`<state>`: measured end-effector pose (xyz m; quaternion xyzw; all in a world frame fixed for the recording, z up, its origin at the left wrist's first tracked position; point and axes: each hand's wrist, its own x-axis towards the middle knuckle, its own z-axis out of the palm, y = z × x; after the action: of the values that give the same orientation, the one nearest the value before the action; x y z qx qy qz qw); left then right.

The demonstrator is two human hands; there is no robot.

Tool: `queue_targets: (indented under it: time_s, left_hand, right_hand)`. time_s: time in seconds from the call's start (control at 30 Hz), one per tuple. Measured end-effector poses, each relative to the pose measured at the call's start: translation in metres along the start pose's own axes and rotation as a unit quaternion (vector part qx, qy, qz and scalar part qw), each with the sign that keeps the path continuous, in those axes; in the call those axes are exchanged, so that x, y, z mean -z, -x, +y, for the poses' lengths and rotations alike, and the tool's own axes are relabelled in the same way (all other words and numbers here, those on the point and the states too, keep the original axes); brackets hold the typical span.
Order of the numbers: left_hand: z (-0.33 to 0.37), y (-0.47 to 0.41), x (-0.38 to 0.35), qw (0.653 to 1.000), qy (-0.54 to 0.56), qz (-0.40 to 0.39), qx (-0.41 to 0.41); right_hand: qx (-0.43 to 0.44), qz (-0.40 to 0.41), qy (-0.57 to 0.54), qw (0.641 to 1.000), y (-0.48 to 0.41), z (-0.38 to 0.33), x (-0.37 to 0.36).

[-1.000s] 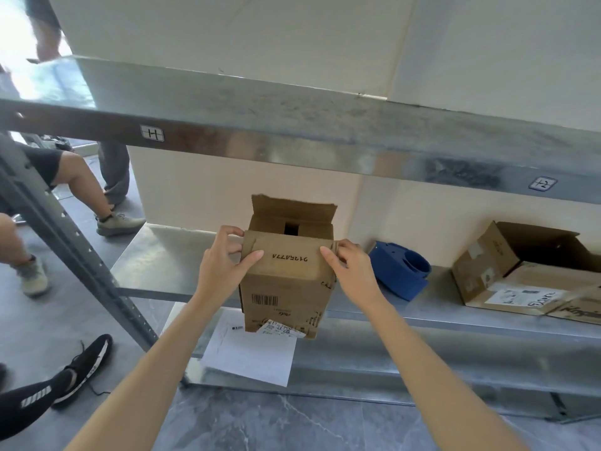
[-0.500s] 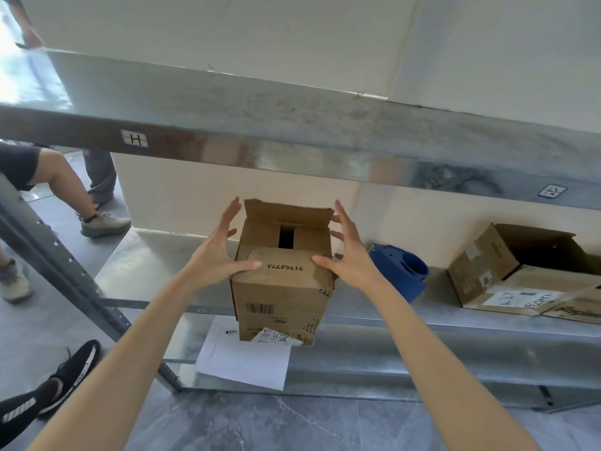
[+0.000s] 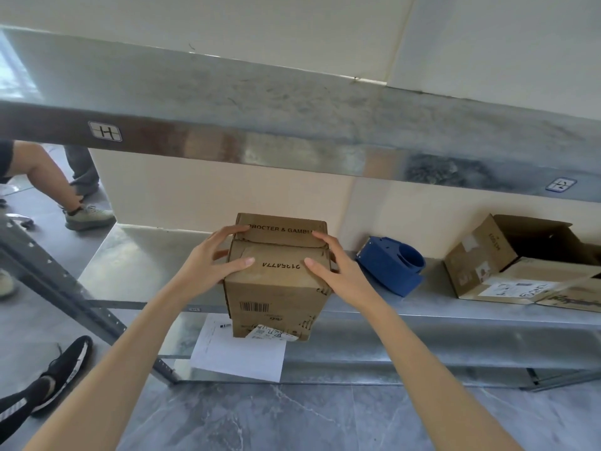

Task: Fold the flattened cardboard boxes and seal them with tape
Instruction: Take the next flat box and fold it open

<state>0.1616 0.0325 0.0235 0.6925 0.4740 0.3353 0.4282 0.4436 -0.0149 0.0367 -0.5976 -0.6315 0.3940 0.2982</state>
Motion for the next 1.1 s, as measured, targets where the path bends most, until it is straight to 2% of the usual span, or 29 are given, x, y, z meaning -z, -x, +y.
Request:
queue_targets:
  time_s: [0.3,0.6,0.87,1.0,1.1]
  left_hand:
    - [0.038,0.02,0.008,0.997,0.036,0.033,-0.059]
    - [0.069,0.026,0.019,0.978,-0.006,0.102,-0.182]
    - [0.053,0.033,-0.004,0.988,-0.011,0.076,-0.135]
    - [0.072,0.02,0.004,0.99,-0.005,0.07,-0.125]
    - [0.077,0.009,0.011,0.995,0.015,0.046,-0.086]
  right_hand:
    - [0.058,0.058,-0.013,0.997,0.017,-0.033,0.013]
    - [0.156,0.087,-0.061,0.982,0.032,-0.064,0.033]
    - [0.119,0.078,-0.065,0.988,0.038,-0.038,0.027]
    - [0.1,0.09,-0.047,0.99,0.035,-0.052,0.036]
    - [0.077,0.086,-0.017,0.993,0.027,-0.061,0.043]
